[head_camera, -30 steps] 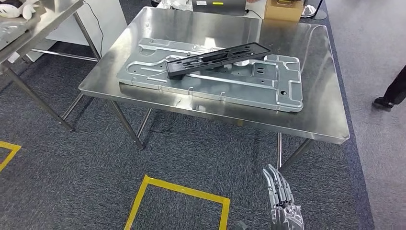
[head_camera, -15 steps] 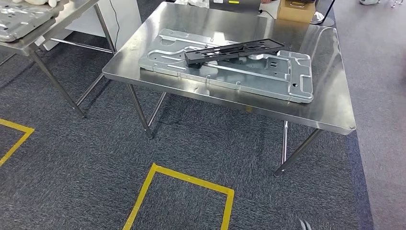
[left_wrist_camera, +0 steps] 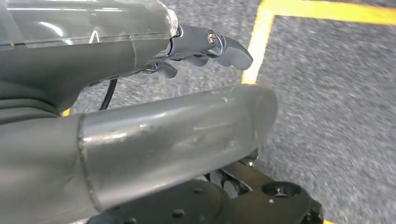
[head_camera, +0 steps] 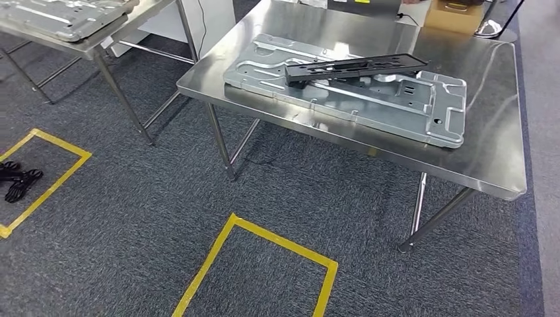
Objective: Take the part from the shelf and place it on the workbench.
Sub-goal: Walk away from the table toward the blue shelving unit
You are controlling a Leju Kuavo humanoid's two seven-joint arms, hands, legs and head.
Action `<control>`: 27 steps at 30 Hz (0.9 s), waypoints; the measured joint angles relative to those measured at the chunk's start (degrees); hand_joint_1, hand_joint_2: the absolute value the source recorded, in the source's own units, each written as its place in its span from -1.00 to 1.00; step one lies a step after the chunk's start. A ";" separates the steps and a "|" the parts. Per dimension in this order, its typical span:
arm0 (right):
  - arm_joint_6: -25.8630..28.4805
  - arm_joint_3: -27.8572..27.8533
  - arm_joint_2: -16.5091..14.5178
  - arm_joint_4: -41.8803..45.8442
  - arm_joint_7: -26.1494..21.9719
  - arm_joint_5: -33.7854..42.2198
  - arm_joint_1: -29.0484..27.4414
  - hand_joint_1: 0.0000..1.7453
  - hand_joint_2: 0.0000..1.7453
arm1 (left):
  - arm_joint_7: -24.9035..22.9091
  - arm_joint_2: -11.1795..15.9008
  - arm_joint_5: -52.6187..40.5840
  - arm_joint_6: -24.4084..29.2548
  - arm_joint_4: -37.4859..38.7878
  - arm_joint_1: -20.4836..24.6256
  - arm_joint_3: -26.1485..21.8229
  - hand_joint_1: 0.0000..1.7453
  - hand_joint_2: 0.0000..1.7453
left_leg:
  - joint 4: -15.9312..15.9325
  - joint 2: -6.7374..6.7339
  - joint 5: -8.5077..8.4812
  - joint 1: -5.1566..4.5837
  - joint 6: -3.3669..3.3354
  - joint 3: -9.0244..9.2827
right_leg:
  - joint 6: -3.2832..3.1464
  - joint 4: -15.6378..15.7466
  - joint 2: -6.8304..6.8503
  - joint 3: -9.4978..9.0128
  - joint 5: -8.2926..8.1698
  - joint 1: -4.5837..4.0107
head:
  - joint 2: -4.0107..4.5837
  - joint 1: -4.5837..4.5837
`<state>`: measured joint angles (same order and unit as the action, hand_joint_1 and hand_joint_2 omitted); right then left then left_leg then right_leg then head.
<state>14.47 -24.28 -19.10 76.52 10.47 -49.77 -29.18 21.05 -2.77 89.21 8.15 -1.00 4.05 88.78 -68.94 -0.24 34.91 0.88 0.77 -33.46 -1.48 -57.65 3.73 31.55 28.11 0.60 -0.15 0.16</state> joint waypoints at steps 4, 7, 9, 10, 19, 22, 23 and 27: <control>-1.33 -3.62 -0.46 -9.86 2.94 3.11 4.72 -1.00 -1.00 | 0.20 0.21 -0.15 0.00 0.02 0.43 0.00 -1.00 -1.00 | 12.19 -4.04 -4.21 -0.40 -0.97 6.44 | 0.99 -0.48 2.11 -0.04 -0.20 -0.35 | 0.00 0.02; -2.65 -7.75 -0.68 -18.36 4.33 2.47 9.49 -1.00 -1.00 | 0.24 0.43 -0.20 -0.08 0.01 0.37 0.00 -1.00 -1.00 | 12.81 -2.72 -4.98 -0.48 -2.14 5.98 | 2.12 -0.52 2.76 -0.14 -0.32 -0.22 | 0.00 0.04; -3.47 -11.23 -0.80 -24.01 4.58 0.93 12.39 -1.00 -1.00 | 0.28 0.62 -0.14 -0.18 0.01 0.43 0.00 -1.00 -1.00 | 13.25 -1.67 -5.86 -0.34 -2.98 5.57 | 2.69 -3.28 0.23 0.98 2.11 0.03 | 0.00 0.05; -3.93 -13.21 -0.83 -26.86 4.60 -0.02 13.71 -1.00 -1.00 | 0.34 0.74 -0.09 -0.24 0.01 0.51 0.00 -1.00 -1.00 | 13.29 -1.14 -6.18 -0.32 -3.29 5.24 | 2.86 -6.40 -1.52 2.28 4.32 0.18 | 0.00 0.05; -5.39 -23.88 -0.74 -40.32 4.34 -3.06 19.32 -1.00 -1.00 | 0.63 1.56 0.03 -0.48 -0.01 0.69 0.00 -1.00 -1.00 | 11.67 5.45 -6.74 -0.75 -2.87 3.35 | 1.24 -0.91 -8.58 -1.51 1.21 0.06 | 0.00 0.05; -5.37 -24.99 -0.74 -41.69 4.32 -3.06 20.31 -1.00 -1.00 | 0.67 1.88 0.04 -0.53 -0.01 0.57 0.00 -1.00 -1.00 | 11.51 6.96 -7.01 -0.41 -1.73 2.45 | 0.68 0.14 -7.56 -1.69 1.14 0.06 | 0.00 0.05; -5.39 -25.21 -0.78 -42.04 4.33 -3.06 20.53 -1.00 -1.00 | 0.67 2.00 0.04 -0.54 -0.02 0.49 0.00 -1.00 -1.00 | 10.83 6.31 -6.50 -0.45 -1.44 2.05 | 0.35 0.56 -6.77 -1.89 0.95 0.22 | 0.00 0.02; -5.88 -26.29 -0.84 -43.49 4.02 -3.81 20.98 -1.00 -1.00 | 0.73 2.27 0.07 -0.56 -0.03 0.79 0.00 -1.00 -1.00 | -1.11 1.26 -0.13 -0.18 -0.29 -3.77 | -0.29 1.26 -3.08 -2.20 0.75 0.36 | 0.00 -0.10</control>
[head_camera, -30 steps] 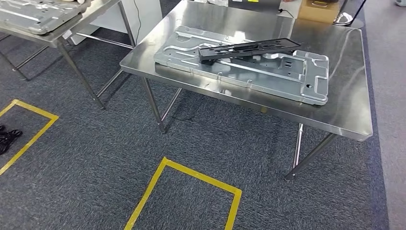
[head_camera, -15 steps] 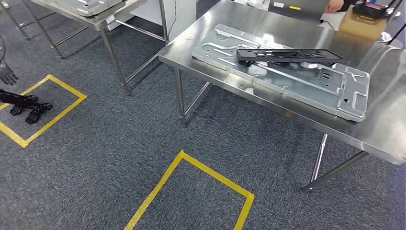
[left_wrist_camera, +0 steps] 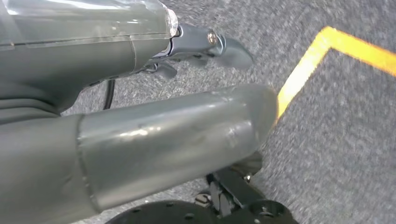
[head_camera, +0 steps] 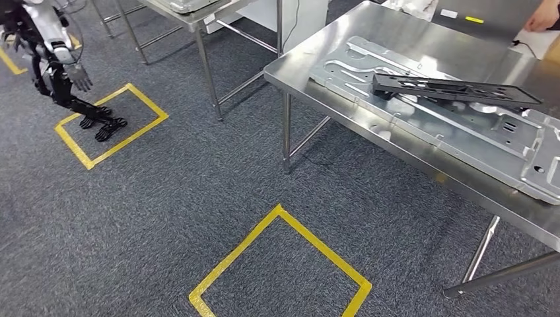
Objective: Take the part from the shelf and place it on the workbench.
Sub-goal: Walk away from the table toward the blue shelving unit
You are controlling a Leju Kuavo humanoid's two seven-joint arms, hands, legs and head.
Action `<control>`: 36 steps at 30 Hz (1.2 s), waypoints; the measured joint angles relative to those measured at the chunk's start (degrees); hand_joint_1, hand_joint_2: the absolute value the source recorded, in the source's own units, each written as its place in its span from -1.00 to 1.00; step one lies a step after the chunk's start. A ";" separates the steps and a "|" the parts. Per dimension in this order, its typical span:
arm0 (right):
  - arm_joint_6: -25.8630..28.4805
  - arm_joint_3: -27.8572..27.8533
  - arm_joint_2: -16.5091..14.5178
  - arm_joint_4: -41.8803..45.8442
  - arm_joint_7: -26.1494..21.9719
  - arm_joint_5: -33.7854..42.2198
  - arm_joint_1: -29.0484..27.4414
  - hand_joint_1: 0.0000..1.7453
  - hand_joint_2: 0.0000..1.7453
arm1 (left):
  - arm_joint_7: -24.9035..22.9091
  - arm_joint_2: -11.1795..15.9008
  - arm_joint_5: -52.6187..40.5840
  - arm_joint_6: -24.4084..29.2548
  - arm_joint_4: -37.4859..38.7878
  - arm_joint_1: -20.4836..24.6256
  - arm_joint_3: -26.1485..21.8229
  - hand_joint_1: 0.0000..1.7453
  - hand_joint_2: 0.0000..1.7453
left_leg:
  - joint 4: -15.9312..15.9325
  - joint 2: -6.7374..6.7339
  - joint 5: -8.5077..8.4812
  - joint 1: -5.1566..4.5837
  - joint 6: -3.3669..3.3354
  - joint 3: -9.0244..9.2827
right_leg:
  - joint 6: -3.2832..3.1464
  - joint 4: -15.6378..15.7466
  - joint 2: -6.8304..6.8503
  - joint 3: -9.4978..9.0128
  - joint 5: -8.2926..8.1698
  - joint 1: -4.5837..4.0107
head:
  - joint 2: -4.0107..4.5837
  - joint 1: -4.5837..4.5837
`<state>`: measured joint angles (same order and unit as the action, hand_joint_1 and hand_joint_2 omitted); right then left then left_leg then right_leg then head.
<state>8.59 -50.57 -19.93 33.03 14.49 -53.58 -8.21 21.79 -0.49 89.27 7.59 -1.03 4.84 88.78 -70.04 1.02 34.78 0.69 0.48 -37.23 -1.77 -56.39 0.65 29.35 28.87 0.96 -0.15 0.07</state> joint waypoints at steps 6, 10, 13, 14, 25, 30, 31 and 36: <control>-0.28 -3.20 0.17 -3.61 -4.28 -4.15 2.02 -1.00 -1.00 | 0.84 1.28 0.01 -0.28 -0.04 -0.06 -0.03 -1.00 -1.00 | 10.11 -3.42 -5.97 0.63 0.66 5.61 | 1.01 -0.94 4.05 -0.15 0.90 -0.08 | 0.00 0.01; -0.16 -4.37 1.13 -7.06 -6.77 -8.88 4.35 -1.00 -1.00 | 2.29 1.90 0.01 0.07 -0.09 -0.32 -1.89 -1.00 -1.00 | 12.64 -3.18 -6.61 0.25 -0.81 6.33 | 2.41 -1.07 4.97 -0.51 1.16 -0.19 | 0.00 0.01; -0.14 -4.86 2.03 -9.84 -7.28 -10.91 6.12 -1.00 -1.00 | 3.35 2.03 0.01 0.05 -0.09 -0.59 -4.00 -1.00 -1.00 | 13.10 -1.88 -7.37 0.47 -2.11 6.27 | 3.14 -5.65 1.50 1.40 4.66 0.15 | 0.00 0.02; 0.00 -5.00 2.33 -10.71 -7.36 -11.33 6.54 -1.00 -1.00 | 3.43 2.08 0.02 -0.09 -0.09 -0.56 -4.66 -1.00 -1.00 | 13.10 -1.34 -7.50 0.37 -2.34 6.07 | 3.14 -9.36 0.32 3.06 6.79 0.14 | 0.00 0.02; 0.71 -5.28 4.31 -16.17 -8.14 -13.25 8.80 -1.00 -1.00 | 3.17 2.77 0.01 -0.60 -0.22 -0.75 -8.92 -1.00 -1.00 | 12.63 6.34 -7.94 0.32 -0.88 4.91 | 0.88 -1.33 -4.74 0.61 0.55 -0.52 | 0.00 -0.03; 0.57 -5.30 4.33 -16.88 -8.57 -13.61 8.83 -1.00 -1.00 | 3.25 3.02 0.02 -0.62 -0.28 -0.65 -9.19 -1.00 -1.00 | 1.75 0.38 -1.88 0.26 0.28 -0.29 | -0.40 0.29 -0.53 -0.38 0.02 -0.33 | 0.00 -0.08; 0.52 -5.30 4.34 -16.97 -8.68 -13.70 8.79 -1.00 -1.00 | 3.23 3.07 0.02 -0.61 -0.28 -0.60 -9.20 -1.00 -1.00 | -1.47 -0.19 -0.67 0.39 0.53 -1.84 | -0.41 0.24 0.35 -0.38 0.13 -0.38 | 0.00 -0.08; -0.07 -5.30 4.28 -17.02 -9.38 -14.58 8.75 -1.00 -1.00 | 3.07 3.45 0.01 -0.50 -0.33 -0.90 -9.40 -1.00 -1.00 | 8.50 -3.07 -6.41 1.01 1.16 3.61 | 0.64 -0.64 3.76 -0.82 1.27 -0.34 | 0.00 -0.08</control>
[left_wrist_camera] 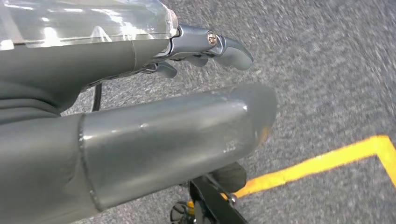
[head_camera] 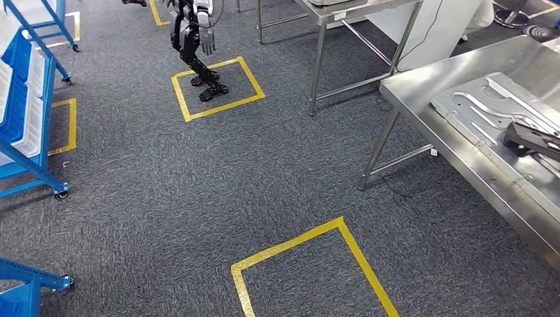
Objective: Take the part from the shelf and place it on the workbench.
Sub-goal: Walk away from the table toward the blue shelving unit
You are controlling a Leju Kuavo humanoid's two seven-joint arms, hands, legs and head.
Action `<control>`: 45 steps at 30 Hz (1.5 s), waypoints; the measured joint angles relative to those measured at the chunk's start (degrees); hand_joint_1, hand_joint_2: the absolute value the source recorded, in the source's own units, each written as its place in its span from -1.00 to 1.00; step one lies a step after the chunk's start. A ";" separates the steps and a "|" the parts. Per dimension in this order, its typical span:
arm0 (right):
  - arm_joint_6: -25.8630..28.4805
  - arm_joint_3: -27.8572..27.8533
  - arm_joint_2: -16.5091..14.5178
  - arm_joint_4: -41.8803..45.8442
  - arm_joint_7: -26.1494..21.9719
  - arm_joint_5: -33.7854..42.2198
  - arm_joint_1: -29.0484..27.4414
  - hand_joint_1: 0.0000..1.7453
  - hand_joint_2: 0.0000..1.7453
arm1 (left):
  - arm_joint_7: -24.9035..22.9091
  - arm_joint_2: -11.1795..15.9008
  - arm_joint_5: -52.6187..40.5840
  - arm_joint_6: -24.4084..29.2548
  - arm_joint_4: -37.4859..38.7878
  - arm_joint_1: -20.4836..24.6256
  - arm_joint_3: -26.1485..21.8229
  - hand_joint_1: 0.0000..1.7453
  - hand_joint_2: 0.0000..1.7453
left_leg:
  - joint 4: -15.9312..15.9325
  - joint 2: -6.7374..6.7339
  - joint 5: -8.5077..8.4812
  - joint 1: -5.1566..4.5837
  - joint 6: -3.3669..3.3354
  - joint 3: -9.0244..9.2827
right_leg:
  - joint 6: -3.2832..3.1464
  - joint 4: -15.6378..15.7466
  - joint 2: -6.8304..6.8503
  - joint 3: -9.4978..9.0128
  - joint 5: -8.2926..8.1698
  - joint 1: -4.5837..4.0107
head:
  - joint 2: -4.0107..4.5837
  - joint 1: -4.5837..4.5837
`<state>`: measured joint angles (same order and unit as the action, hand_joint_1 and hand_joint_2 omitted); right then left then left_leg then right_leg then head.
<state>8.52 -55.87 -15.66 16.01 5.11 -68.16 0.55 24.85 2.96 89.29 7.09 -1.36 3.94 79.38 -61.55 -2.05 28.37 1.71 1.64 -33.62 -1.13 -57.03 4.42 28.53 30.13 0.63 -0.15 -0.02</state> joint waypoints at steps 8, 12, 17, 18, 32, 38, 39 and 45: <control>-0.56 -0.01 -0.09 0.03 -0.23 -1.14 0.08 -1.00 -1.00 | -0.34 0.17 0.01 0.34 -0.06 -0.21 -0.79 -1.00 -1.00 | 3.92 2.01 -1.28 -0.43 -3.06 1.51 | 2.07 -6.59 -2.44 2.17 5.01 0.10 | 0.00 0.03; -1.08 -0.04 -0.10 0.13 -0.14 -1.82 -0.02 -1.00 -1.00 | -0.40 0.20 0.01 0.41 -0.07 -0.13 -1.19 -1.00 -1.00 | 3.91 4.59 -1.42 -1.29 -3.62 1.38 | 1.03 -16.88 -4.25 7.76 7.58 -0.65 | 0.00 0.03; -1.38 -0.19 0.01 0.41 0.16 -2.44 -0.17 -1.00 -1.00 | -0.43 -0.37 0.00 0.47 -0.67 0.15 -1.38 -1.00 -1.00 | 4.01 8.09 -1.60 -1.36 -3.43 1.62 | -3.14 -1.37 -8.94 1.50 -1.40 -2.93 | 0.00 -0.05; -1.39 -0.26 0.03 0.50 0.19 -2.52 -0.18 -1.00 -1.00 | -0.43 -0.53 0.00 0.48 -0.78 0.19 -1.44 -1.00 -1.00 | 4.15 8.71 -1.78 -1.10 -3.17 1.36 | -3.65 -0.47 -9.29 1.31 -1.40 -3.06 | 0.00 -0.06; -2.38 -2.00 -1.34 3.04 0.34 -2.93 -1.37 -1.00 -1.00 | 0.03 -1.23 -0.43 1.30 -1.04 0.11 -1.60 -1.00 -1.00 | 2.35 -0.64 -1.53 1.44 1.78 0.43 | 1.11 0.32 1.03 -1.43 0.92 0.09 | 0.00 -0.05; -2.68 -2.72 -1.81 4.34 0.49 -2.66 -1.54 -1.00 -1.00 | 0.15 -1.48 -1.10 1.92 -1.11 0.03 -1.53 -1.00 -1.00 | 1.91 1.78 -1.07 0.47 -1.64 -0.23 | 1.91 -5.19 -1.91 0.42 5.49 0.78 | 0.00 -0.01; -2.81 -3.14 -1.87 4.61 0.58 -2.06 -1.63 -1.00 -1.00 | 0.06 -1.53 -1.91 2.04 -1.11 0.15 -1.28 -1.00 -1.00 | 1.95 2.28 -1.13 0.25 -1.90 -0.32 | 1.66 -9.08 -3.11 2.31 7.62 0.63 | 0.00 -0.01; -3.18 -7.09 -2.65 6.61 0.74 0.68 -2.68 -1.00 -1.00 | -1.76 -2.57 -5.72 3.20 -1.36 1.05 2.06 -1.00 -1.00 | 2.02 6.91 -1.24 -0.98 -2.48 -0.14 | -1.72 -9.96 -6.43 4.83 3.34 -1.83 | 0.00 -0.02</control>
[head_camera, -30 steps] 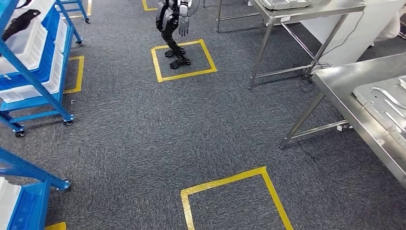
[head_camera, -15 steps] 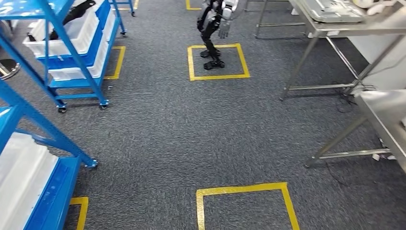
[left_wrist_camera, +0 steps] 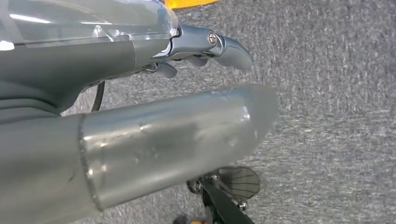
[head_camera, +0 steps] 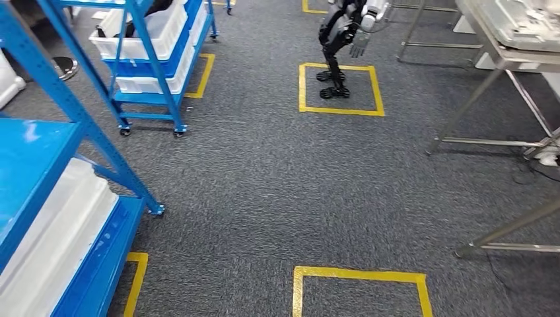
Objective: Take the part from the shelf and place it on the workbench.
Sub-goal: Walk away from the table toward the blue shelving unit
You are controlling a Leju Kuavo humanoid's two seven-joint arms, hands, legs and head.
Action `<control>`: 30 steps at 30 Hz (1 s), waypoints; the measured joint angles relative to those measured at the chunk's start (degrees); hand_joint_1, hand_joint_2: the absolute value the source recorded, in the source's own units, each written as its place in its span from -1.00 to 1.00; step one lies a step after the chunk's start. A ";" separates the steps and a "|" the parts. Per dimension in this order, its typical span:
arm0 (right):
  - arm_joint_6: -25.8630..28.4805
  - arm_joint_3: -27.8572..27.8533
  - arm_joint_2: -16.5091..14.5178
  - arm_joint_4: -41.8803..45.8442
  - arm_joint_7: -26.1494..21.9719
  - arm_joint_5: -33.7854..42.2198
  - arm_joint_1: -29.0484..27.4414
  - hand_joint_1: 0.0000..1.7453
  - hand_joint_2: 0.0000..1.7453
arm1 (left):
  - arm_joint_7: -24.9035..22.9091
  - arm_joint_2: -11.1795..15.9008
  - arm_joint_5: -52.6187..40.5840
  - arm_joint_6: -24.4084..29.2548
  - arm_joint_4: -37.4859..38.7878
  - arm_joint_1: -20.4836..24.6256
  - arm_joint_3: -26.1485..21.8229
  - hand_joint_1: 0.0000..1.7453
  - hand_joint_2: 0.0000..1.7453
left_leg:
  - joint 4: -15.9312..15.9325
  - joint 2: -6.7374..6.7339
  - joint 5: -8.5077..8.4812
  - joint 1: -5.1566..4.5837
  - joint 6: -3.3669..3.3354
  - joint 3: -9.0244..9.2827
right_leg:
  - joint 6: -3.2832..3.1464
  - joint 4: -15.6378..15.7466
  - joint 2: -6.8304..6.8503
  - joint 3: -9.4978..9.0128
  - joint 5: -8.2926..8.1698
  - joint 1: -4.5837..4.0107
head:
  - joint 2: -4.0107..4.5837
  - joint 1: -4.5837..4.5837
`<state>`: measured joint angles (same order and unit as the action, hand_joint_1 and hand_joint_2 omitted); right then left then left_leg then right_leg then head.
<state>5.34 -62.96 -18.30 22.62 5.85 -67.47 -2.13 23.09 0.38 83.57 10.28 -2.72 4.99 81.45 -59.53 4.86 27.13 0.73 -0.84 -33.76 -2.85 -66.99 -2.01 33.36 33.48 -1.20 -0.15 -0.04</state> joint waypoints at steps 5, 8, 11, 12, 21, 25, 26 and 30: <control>-1.33 -2.06 -0.23 2.13 0.02 0.06 -0.41 -1.00 -1.00 | -0.21 -1.30 -0.31 0.74 -0.37 0.42 1.69 -1.00 -1.00 | 0.47 3.32 -0.63 0.02 0.64 -0.37 | -1.23 8.44 -2.50 -2.95 -3.85 -0.62 | 0.00 0.01; -2.06 -3.16 -0.58 2.79 0.05 -0.55 -0.41 -1.00 -1.00 | -0.20 -1.41 -0.23 0.85 -0.38 0.43 2.51 -1.00 -1.00 | -2.59 -0.01 1.69 -0.55 1.08 -1.77 | -1.02 10.70 0.18 -4.02 -4.85 -0.04 | 0.00 -0.01; -2.36 -4.49 -0.68 2.93 0.05 -1.59 -0.52 -1.00 -1.00 | -0.21 -1.46 0.07 0.86 -0.38 0.82 3.17 -1.00 -1.00 | -12.15 -3.91 6.84 -0.36 1.68 -5.88 | -0.99 10.99 3.06 -4.10 -4.93 -0.06 | 0.00 -0.03; -2.36 -4.91 -0.69 2.93 0.02 -1.86 -0.49 -1.00 -1.00 | -0.23 -1.45 0.20 0.86 -0.38 0.82 3.37 -1.00 -1.00 | -13.76 -4.30 7.23 -0.18 1.94 -6.41 | -0.89 10.88 3.97 -4.04 -4.82 -0.03 | 0.00 -0.03; -2.34 -7.29 -0.78 2.94 -0.90 -3.06 0.29 -1.00 -1.00 | -0.31 -1.18 0.68 1.03 -0.38 0.67 4.76 -1.00 -1.00 | 1.76 -6.71 0.83 -0.24 0.31 2.40 | 1.32 8.86 8.55 -4.31 -3.00 0.18 | 0.00 -0.02; -2.42 -8.33 -0.78 2.54 -1.97 -3.53 0.51 -1.00 -1.00 | 0.01 -0.79 0.81 1.98 -0.34 0.89 5.54 -1.00 -1.00 | 2.31 -4.63 -0.09 0.01 -0.98 2.25 | 2.35 -0.74 3.15 -0.25 3.18 1.09 | 0.00 0.00; -2.42 -8.57 -0.78 2.36 -2.15 -3.66 0.52 -1.00 -1.00 | 0.15 -0.62 0.79 2.11 -0.33 0.95 5.71 -1.00 -1.00 | 2.28 -4.03 -0.19 -0.02 -1.05 2.08 | 2.48 -4.45 2.56 1.47 4.72 1.29 | 0.00 0.01; -2.42 -9.27 -0.78 1.83 -2.36 -3.85 0.68 -1.00 -1.00 | 0.52 -0.13 0.63 2.15 -0.32 0.84 6.27 -1.00 -1.00 | 2.01 -0.98 -0.35 -0.01 -0.80 2.02 | 2.50 -1.01 1.26 0.16 0.11 1.91 | 0.00 0.00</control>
<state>2.93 -72.23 -19.08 24.44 3.49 -71.32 -1.46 23.61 0.25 84.20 12.44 -3.04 5.83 87.72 -57.52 3.88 26.78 0.72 -1.64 -31.74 -0.35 -68.00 -0.75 33.52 33.59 0.71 -0.15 -0.03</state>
